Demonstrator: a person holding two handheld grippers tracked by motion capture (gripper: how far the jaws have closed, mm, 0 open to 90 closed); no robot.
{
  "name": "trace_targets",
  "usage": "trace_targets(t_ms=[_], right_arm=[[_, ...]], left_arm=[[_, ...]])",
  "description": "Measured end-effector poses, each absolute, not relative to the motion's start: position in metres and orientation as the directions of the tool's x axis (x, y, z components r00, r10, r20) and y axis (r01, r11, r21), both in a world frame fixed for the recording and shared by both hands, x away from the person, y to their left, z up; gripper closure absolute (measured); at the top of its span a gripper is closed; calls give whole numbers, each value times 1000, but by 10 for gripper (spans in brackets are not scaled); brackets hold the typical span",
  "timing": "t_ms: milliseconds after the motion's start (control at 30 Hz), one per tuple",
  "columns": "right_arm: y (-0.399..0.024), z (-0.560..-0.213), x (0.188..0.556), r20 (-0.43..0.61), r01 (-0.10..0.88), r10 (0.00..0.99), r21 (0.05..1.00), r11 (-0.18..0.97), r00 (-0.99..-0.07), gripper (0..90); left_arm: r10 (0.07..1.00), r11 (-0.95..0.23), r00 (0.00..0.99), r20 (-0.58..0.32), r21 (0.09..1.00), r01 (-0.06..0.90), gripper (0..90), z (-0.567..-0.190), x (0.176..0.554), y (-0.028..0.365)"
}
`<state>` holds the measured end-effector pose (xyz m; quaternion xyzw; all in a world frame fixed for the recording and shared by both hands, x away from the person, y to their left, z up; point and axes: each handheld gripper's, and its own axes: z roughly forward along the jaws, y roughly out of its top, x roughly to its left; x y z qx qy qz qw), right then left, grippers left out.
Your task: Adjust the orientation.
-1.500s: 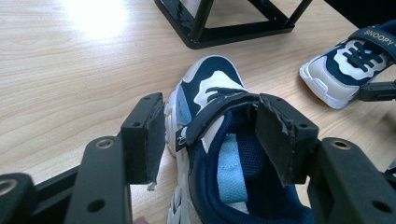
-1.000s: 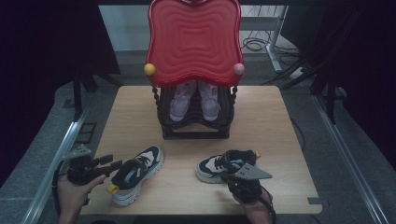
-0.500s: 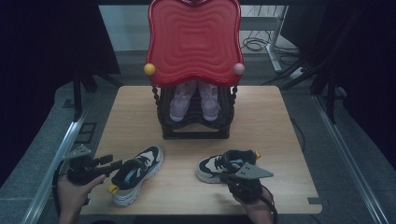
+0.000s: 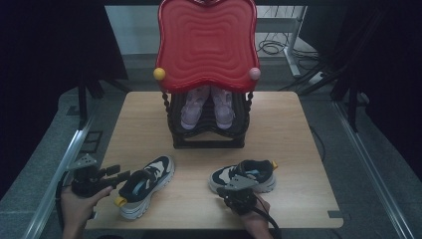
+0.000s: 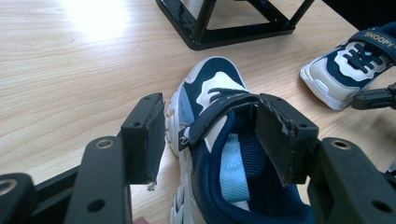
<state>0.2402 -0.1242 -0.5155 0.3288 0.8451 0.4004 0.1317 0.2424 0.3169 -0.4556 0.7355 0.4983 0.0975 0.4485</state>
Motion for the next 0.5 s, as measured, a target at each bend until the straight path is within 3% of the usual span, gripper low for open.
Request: trace_targets(t_ms=[500], right_arm=[[-108, -519, 257, -30, 443, 705, 758, 478, -709, 900]], left_arm=[[819, -101, 484, -306, 755, 648, 428, -457, 243, 317]])
